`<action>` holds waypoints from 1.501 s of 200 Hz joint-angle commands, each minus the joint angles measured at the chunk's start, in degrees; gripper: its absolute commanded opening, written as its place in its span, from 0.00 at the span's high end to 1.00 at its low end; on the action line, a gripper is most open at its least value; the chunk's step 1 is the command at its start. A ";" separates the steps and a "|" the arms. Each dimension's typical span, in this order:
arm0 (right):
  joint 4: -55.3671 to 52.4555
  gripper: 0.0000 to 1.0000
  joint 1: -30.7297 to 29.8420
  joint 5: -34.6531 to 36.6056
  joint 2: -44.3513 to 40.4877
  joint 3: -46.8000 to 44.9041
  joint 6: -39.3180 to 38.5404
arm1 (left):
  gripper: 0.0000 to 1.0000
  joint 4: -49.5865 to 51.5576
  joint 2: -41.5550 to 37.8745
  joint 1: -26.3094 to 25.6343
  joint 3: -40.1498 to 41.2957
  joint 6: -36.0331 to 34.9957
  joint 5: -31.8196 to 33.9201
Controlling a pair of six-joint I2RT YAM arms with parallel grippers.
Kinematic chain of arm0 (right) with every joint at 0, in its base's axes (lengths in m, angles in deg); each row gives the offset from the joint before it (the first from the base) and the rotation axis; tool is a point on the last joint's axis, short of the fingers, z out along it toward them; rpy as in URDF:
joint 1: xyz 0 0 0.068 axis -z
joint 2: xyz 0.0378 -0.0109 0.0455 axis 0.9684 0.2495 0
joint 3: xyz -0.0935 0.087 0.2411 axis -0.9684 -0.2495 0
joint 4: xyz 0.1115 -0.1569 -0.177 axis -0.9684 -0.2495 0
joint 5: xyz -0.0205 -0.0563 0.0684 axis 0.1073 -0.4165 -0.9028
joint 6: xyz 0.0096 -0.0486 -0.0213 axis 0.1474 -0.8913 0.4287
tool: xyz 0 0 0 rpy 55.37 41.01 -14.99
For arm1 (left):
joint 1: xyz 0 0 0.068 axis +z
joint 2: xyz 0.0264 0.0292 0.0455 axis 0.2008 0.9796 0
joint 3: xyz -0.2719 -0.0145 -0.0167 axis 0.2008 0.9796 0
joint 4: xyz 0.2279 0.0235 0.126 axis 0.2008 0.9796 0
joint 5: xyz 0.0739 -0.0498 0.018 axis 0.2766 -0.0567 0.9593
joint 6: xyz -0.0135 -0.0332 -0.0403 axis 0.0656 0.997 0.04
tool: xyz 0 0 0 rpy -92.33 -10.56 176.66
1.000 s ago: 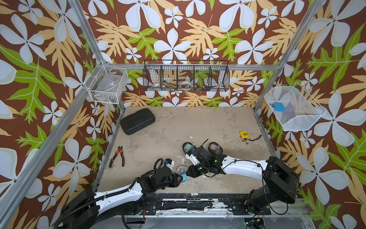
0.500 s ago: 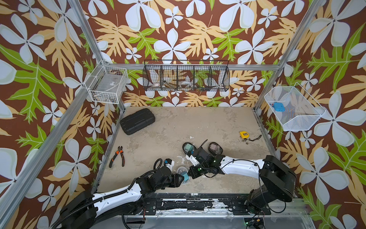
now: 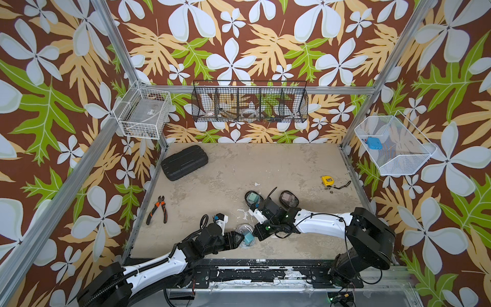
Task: Pack away charging kits
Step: Close the storage bag at the center of the board, then pick up the storage bag at the center of the board.
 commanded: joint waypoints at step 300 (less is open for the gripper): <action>-7.40 0.79 -9.30 16.61 -18.50 2.79 2.91 | 0.80 -13.14 4.05 4.80 -3.79 25.64 -1.65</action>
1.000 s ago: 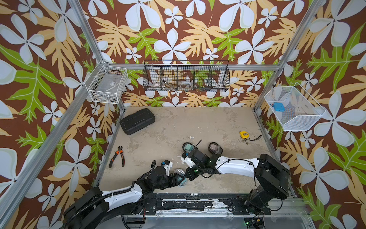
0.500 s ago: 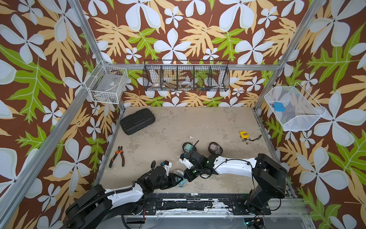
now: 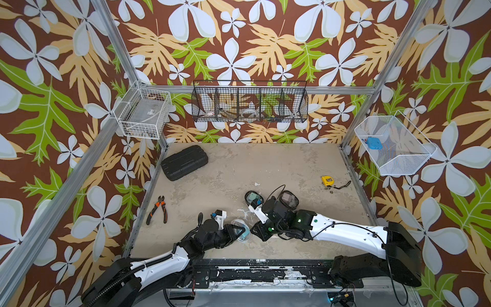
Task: Pack away charging kits
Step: Pick up the storage bag at the center of the board, then zip the zipper on the storage bag.
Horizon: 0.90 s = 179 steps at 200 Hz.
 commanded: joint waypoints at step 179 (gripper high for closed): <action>0.06 0.73 -4.90 19.91 2.38 6.84 4.15 | 0.82 12.32 4.73 0.16 -18.94 21.47 10.51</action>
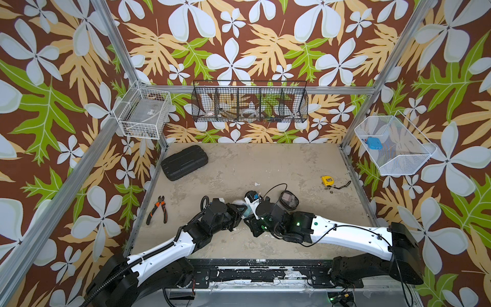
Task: Pack away charging kits
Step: Zip the zipper on the storage bag.
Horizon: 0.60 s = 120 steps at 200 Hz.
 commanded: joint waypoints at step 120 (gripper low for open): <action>1.59 0.71 0.37 3.03 2.99 1.53 2.47 | 0.82 -3.46 -0.04 0.09 0.20 2.57 -1.27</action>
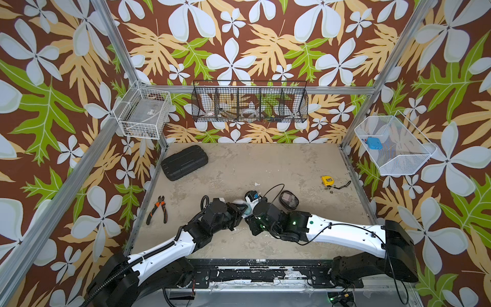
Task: Pack away charging kits
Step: Zip the zipper on the storage bag.
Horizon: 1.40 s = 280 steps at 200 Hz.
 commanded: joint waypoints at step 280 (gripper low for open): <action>-8.99 1.00 6.27 6.17 -4.51 -4.10 -15.31 | 1.00 -4.92 -2.10 2.09 3.64 -14.91 -15.33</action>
